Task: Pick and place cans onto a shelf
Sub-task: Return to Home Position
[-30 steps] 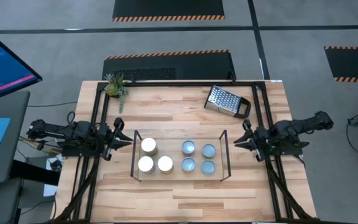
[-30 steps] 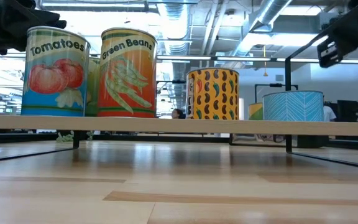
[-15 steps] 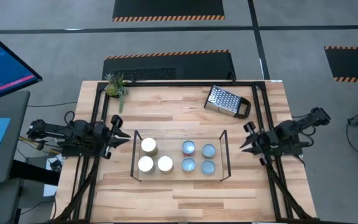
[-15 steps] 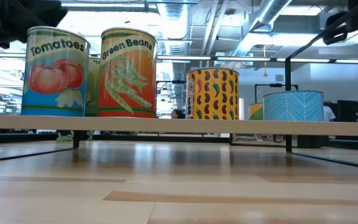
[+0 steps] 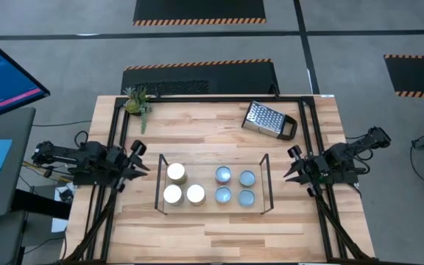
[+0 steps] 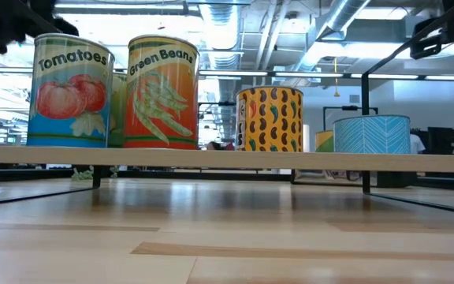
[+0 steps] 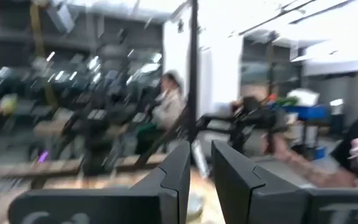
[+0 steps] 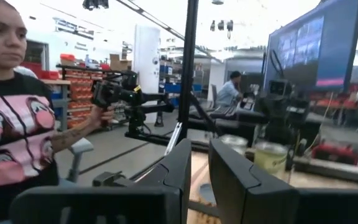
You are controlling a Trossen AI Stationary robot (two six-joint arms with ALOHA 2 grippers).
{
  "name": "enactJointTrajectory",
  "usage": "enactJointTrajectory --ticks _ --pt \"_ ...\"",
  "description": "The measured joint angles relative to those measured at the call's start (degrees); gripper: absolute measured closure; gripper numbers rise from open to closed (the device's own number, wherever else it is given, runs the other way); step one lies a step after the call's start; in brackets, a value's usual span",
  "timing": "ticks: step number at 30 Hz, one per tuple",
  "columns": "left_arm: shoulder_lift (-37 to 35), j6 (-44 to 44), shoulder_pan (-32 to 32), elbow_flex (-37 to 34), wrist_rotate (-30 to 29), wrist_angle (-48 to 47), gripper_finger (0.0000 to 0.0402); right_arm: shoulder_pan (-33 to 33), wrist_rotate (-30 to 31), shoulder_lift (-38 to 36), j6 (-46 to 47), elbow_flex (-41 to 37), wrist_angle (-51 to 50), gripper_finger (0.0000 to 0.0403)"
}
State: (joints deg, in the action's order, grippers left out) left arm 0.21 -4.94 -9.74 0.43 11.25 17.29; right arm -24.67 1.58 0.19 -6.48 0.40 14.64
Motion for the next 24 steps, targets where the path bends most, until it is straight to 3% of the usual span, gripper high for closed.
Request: enactJointTrajectory --ticks 6,24 --pt "0.02 -0.75 0.02 0.0 -5.14 -4.26 0.0345 0.0 -0.04 0.0 6.68 -0.02 -0.87 0.0321" --pt "0.04 -2.85 0.02 0.87 -5.25 -10.48 0.0345 0.0 -0.06 0.02 6.93 -0.07 -0.9 0.0321"
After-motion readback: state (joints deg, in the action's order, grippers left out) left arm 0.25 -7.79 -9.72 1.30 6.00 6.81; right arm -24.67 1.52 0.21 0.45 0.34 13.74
